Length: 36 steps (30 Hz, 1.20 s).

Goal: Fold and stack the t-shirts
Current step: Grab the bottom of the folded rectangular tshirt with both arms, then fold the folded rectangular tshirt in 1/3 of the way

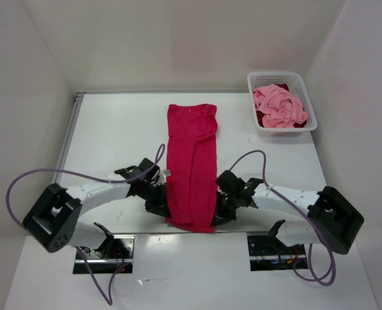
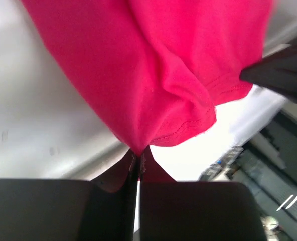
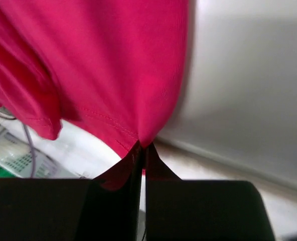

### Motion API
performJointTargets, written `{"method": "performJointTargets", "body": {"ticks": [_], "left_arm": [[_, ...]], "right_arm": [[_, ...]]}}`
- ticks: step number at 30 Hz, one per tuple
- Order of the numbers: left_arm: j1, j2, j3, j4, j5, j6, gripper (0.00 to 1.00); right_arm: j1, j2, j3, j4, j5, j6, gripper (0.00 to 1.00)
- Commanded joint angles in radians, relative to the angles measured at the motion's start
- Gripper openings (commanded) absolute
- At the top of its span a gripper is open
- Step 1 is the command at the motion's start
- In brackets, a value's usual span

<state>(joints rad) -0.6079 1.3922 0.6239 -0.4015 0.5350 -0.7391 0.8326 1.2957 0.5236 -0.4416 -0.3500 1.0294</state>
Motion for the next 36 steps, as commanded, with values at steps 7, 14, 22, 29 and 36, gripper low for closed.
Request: {"method": "performJointTargets", "body": {"ticks": [7, 14, 22, 29, 36], "left_arm": [[0.276, -0.017, 0.262, -0.148, 0.022, 0.084, 0.0], [0.318, 0.286, 0.6, -0.031, -0.079, 0.113, 0.0], [0.375, 0.597, 0.893, -0.031, -0.138, 0.162, 0.02], [0.375, 0.718, 0.956, -0.019, -0.155, 0.172, 0.16], [0.375, 0.527, 0.826, 0.128, -0.127, 0.113, 0.46]], "right_arm": [[-0.375, 0.031, 0.357, -0.203, 0.002, -0.277, 0.01], [-0.458, 0.374, 0.738, -0.134, 0.071, -0.445, 0.01], [-0.533, 0.664, 0.952, -0.092, 0.075, -0.509, 0.01], [-0.555, 0.754, 1.0, -0.045, 0.068, -0.509, 0.09], [-0.555, 0.671, 1.001, -0.068, 0.091, -0.519, 0.41]]}}
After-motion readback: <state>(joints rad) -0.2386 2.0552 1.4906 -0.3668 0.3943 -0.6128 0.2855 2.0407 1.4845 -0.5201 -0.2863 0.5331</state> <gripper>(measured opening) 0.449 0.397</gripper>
